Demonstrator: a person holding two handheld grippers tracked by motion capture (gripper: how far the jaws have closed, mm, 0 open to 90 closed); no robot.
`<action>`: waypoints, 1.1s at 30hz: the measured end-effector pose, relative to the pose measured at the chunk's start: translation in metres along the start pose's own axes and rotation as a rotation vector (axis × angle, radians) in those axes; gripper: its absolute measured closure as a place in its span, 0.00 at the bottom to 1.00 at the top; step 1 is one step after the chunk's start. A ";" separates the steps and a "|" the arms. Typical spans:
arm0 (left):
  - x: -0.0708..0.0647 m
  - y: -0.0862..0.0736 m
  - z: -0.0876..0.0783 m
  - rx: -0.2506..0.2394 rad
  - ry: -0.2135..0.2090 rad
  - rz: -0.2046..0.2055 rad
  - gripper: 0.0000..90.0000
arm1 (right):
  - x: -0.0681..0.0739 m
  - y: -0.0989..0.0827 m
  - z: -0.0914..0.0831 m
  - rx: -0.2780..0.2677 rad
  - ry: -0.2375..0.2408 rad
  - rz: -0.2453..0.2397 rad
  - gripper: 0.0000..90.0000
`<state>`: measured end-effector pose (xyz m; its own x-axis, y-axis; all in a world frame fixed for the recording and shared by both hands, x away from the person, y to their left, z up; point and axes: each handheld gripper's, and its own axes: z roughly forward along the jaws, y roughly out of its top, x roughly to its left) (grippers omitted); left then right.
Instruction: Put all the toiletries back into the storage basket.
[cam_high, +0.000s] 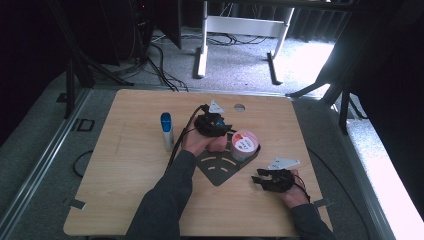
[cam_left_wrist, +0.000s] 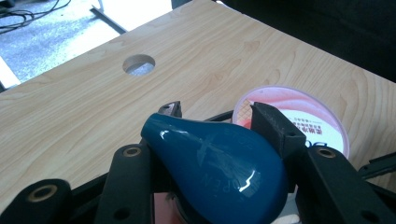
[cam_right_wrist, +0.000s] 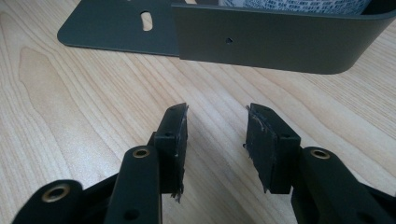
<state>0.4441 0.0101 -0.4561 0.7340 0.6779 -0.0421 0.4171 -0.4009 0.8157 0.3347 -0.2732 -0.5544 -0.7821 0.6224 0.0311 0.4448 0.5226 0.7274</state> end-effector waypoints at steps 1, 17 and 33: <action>0.000 0.000 0.001 -0.001 0.001 -0.003 0.61 | 0.000 0.000 0.000 0.000 0.000 0.000 0.64; 0.002 0.004 0.010 -0.006 -0.002 -0.022 0.61 | 0.000 0.000 0.000 0.000 0.000 0.001 0.64; 0.001 0.010 0.017 -0.005 -0.007 -0.028 0.61 | 0.000 0.001 0.001 -0.002 0.000 0.001 0.64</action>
<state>0.4582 -0.0035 -0.4578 0.7259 0.6843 -0.0694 0.4348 -0.3783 0.8172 0.3352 -0.2722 -0.5545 -0.7815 0.6231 0.0322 0.4450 0.5204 0.7288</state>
